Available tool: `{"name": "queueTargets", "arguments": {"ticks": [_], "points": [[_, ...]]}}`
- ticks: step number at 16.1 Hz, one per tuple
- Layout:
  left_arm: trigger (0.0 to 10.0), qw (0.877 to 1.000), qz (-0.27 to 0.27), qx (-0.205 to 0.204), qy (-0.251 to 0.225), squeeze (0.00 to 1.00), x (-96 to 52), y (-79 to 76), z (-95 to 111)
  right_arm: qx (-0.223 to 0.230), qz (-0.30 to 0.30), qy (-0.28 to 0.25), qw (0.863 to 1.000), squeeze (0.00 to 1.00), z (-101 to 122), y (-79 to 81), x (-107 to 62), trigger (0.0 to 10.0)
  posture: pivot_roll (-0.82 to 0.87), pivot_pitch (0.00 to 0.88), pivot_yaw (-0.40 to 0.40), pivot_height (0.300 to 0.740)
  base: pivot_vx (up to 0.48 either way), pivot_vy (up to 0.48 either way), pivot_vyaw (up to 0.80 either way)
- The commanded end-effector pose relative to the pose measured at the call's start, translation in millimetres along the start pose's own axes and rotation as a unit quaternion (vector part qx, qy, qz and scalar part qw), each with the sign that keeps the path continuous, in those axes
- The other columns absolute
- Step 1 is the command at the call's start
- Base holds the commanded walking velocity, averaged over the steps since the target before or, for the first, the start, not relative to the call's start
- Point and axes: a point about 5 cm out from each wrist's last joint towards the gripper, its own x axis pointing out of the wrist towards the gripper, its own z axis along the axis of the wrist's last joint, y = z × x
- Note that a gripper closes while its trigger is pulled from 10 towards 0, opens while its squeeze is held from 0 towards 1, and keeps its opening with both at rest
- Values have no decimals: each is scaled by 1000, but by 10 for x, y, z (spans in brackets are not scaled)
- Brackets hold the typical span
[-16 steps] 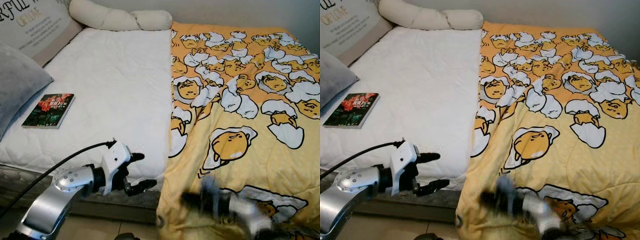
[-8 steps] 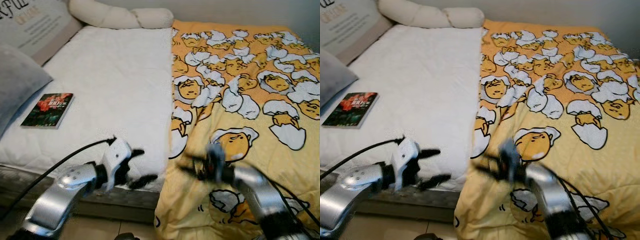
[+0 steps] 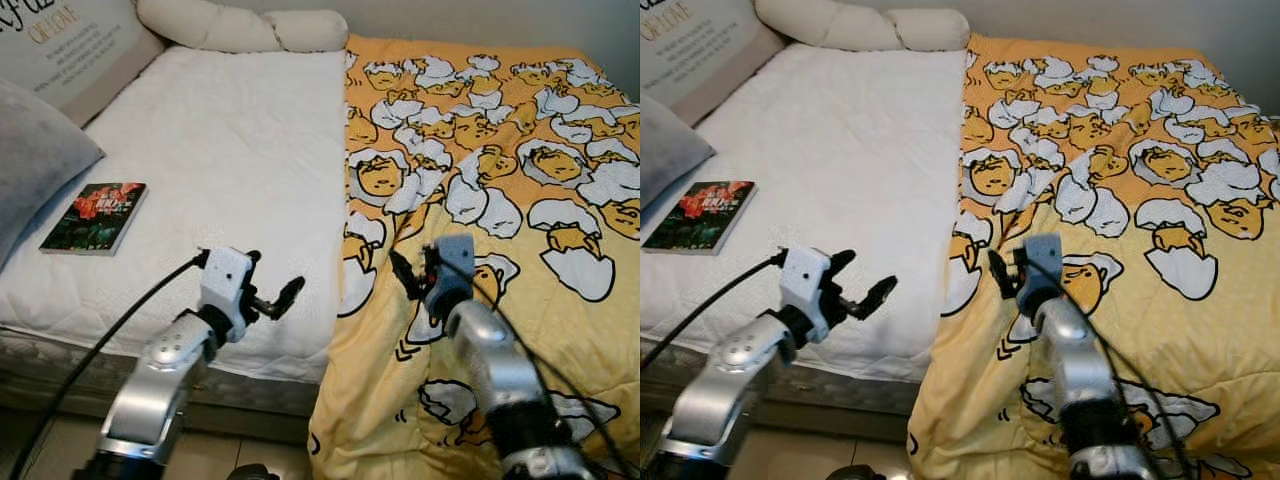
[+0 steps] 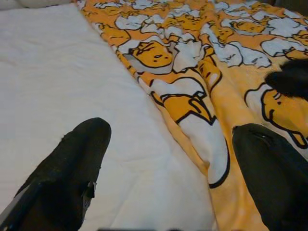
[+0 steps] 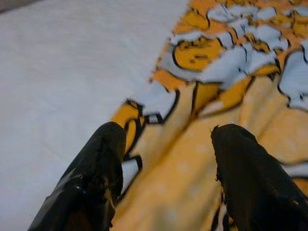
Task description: Clean up the room
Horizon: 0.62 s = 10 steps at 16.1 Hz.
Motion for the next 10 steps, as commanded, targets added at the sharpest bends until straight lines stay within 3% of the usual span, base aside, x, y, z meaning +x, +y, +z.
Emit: {"name": "queueTargets", "arguments": {"ticks": [1,3,9,10], "points": [[10000,999,34,4,-4,176,-32,79,-9,7,-31,-6,999,0,29,-60,-50,10000,89,0,-15,740,0,0,0],[10000,998,58,-9,-14,173,-51,119,-12,17,-54,-9,998,0,8,-118,-150,10000,81,0,-18,740,0,0,0],[10000,998,64,-13,-18,173,-51,90,-34,48,-80,2,996,0,-65,-131,-266,10000,75,0,-14,740,0,467,0],[10000,998,64,-12,-16,176,-55,97,-34,50,-80,3,996,0,-69,-117,-268,10000,74,0,-10,740,0,0,0]]}}
